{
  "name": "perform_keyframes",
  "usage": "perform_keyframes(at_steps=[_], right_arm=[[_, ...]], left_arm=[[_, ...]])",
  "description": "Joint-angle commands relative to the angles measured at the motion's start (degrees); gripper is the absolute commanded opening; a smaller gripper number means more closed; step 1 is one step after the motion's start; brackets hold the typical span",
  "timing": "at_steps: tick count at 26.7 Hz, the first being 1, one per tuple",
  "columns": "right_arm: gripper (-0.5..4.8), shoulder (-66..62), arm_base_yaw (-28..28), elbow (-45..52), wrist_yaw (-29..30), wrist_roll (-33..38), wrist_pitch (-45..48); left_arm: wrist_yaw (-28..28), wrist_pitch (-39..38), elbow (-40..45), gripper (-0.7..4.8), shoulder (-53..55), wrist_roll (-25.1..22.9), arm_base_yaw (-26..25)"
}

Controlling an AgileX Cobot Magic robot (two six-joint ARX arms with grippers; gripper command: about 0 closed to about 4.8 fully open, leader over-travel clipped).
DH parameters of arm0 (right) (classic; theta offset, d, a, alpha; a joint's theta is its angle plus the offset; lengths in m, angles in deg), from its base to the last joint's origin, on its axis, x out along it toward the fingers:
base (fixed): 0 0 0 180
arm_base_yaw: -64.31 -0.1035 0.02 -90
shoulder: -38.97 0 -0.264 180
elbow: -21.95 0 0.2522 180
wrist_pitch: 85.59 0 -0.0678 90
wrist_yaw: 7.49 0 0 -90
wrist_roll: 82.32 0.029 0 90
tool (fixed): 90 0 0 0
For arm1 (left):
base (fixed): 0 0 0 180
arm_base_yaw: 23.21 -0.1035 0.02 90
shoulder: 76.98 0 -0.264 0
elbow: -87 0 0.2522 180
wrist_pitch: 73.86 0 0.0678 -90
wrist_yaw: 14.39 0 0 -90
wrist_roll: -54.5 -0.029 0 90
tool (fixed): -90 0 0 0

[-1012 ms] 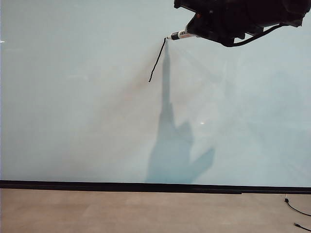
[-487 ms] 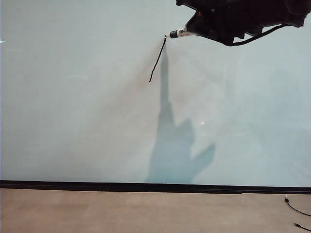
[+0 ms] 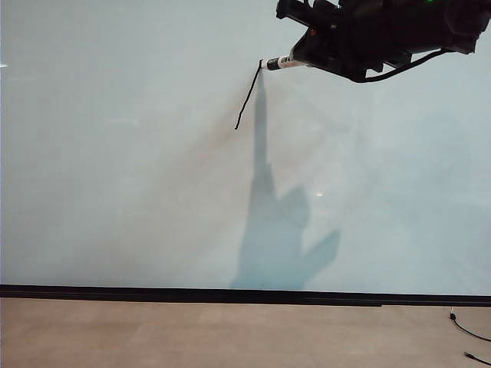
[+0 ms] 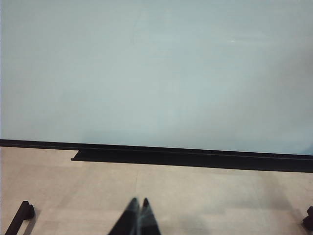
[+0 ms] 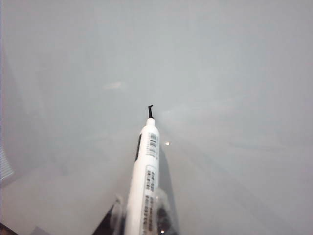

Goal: Pick up the pen on the shelf to the right of the whiteboard and write the letter A.

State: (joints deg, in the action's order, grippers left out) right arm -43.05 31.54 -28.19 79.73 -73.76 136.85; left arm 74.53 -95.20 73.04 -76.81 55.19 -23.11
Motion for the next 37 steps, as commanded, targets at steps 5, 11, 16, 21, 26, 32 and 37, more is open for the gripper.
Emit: perform_keyframes(at_steps=[5,11,16,21,26,32,37], right_arm=[[-0.09,0.2,-0.1,-0.3,-1.6,0.3,1.1],[-0.09,0.2,-0.1,-0.3,-3.3,0.5,0.1],[-0.09,0.2,-0.1,-0.3,-4.2,0.5,-0.7],[-0.09,0.2,-0.1,-0.1,-4.9,0.5,-1.2],[-0.09,0.2,-0.1,-0.1,-5.0,0.5,-2.6],[-0.09,0.2,-0.1,0.3,-5.0,0.4,-2.8],[-0.09,0.3,-0.1,0.8,-5.0,0.4,-3.4]], left_arm=[[-0.2,0.3,-0.2,-0.04,0.0,-0.2,0.0],[-0.2,0.3,-0.2,-0.05,0.0,-0.2,0.0],[-0.2,0.3,-0.2,-0.04,0.0,-0.2,0.0],[-0.2,0.3,-0.2,-0.04,0.0,-0.2,0.0],[-0.2,0.3,-0.2,-0.04,0.0,-0.2,0.0],[-0.2,0.3,-0.2,-0.05,0.0,-0.2,0.0],[-0.2,0.3,-0.2,-0.05,0.0,-0.2,0.0]])
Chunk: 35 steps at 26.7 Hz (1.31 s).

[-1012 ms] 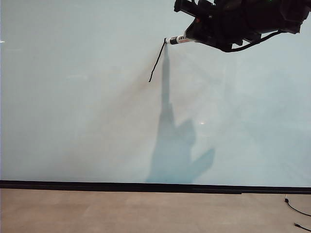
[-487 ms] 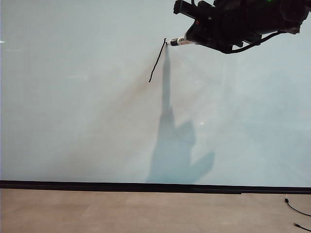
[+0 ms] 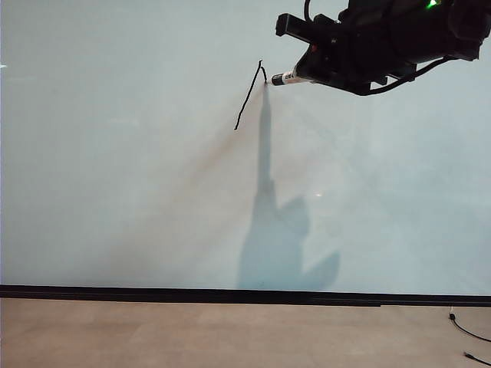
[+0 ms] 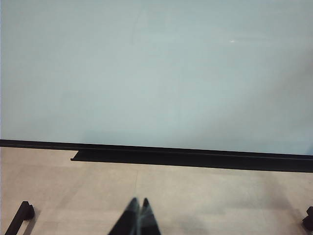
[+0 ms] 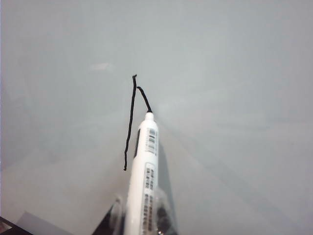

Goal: Pick up the pen on the shelf to the right of the whiteboard and write the letter A.

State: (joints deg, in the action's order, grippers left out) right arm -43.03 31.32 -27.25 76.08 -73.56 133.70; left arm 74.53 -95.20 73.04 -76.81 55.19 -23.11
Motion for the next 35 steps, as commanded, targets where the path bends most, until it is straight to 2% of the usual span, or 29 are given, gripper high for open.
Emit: perform_keyframes(at_steps=[1,35], right_arm=[[-0.09,0.3,0.2,-0.1,-1.4,0.2,-0.2],[-0.09,2.8,1.8,5.7,-3.4,0.3,-0.9]], left_arm=[[-0.2,0.3,-0.2,-0.04,0.0,-0.2,0.0],[-0.2,0.3,-0.2,-0.04,0.0,-0.2,0.0]])
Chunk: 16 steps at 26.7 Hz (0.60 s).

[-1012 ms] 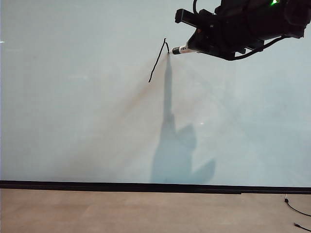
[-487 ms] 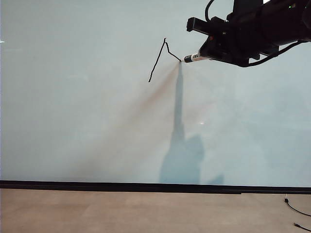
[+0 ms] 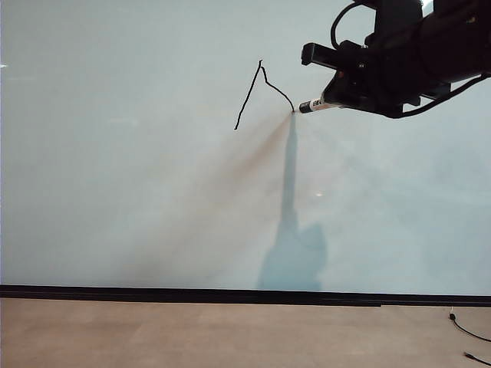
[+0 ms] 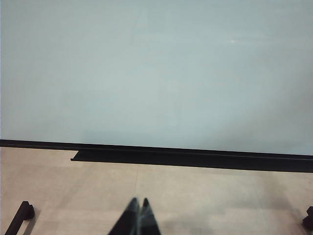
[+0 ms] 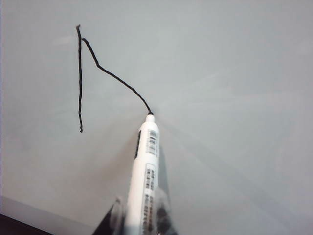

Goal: Pick up the pen on the shelf to the right of the whiteboard and write the letter A.

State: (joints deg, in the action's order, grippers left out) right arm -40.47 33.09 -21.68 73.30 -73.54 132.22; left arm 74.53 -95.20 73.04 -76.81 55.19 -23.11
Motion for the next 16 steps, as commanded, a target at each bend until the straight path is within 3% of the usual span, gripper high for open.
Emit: perform_keyframes(at_steps=[1,16], right_arm=[[-0.09,0.3,0.0,0.2,-1.0,0.3,0.5],[-0.09,0.5,0.2,2.1,-1.6,0.5,1.4]], left_arm=[[-0.2,0.3,-0.2,-0.05,0.0,-0.2,0.0],[-0.2,0.3,-0.2,-0.04,0.0,-0.2,0.0]])
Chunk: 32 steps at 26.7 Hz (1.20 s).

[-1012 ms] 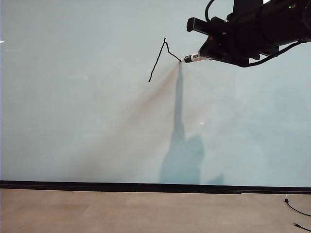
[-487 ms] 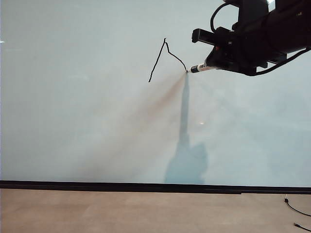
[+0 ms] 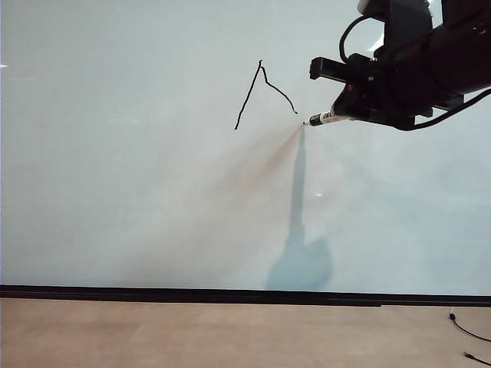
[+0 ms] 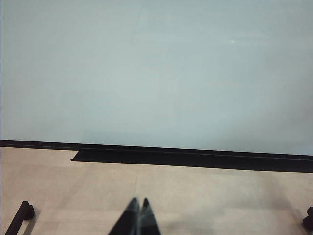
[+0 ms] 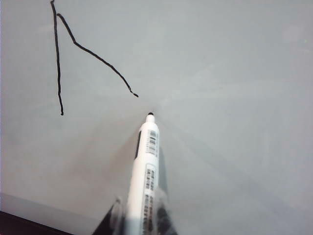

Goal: Pick up the pen on the shelf to the right of the whiteboard and write the letter A.

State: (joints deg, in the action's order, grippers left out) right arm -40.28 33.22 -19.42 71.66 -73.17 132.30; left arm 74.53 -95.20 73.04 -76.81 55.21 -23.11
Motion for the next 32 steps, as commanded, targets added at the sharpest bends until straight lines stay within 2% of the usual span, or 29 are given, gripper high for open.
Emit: perform_keyframes(at_steps=[1,3,7,11,15,21,32], right_arm=[[-0.09,0.4,0.0,-0.1,0.5,0.2,1.4],[-0.09,0.9,-0.3,-0.1,2.4,0.2,1.3],[-0.09,1.1,-0.4,-1.7,10.3,-1.4,0.3],[-0.09,1.1,-0.4,-5.6,14.1,-6.1,-6.2],[-0.09,1.0,-0.4,-9.9,14.9,-10.2,-12.5],[-0.09,0.3,-0.3,-13.8,14.9,-12.4,-16.2],[-0.09,-2.1,-0.3,-16.9,13.6,-12.6,-16.6]], left_arm=[[-0.2,0.3,-0.2,-0.04,0.0,-0.3,0.0],[-0.2,0.3,-0.2,-0.04,0.0,-0.2,0.0],[-0.2,0.3,-0.2,-0.05,0.0,-0.2,0.0],[-0.2,0.3,-0.2,-0.04,0.0,-0.2,0.0],[-0.2,0.3,-0.2,-0.04,0.0,-0.2,0.0],[-0.2,0.3,-0.2,-0.04,0.0,-0.3,0.0],[-0.2,0.3,-0.2,-0.05,0.0,-0.3,0.0]])
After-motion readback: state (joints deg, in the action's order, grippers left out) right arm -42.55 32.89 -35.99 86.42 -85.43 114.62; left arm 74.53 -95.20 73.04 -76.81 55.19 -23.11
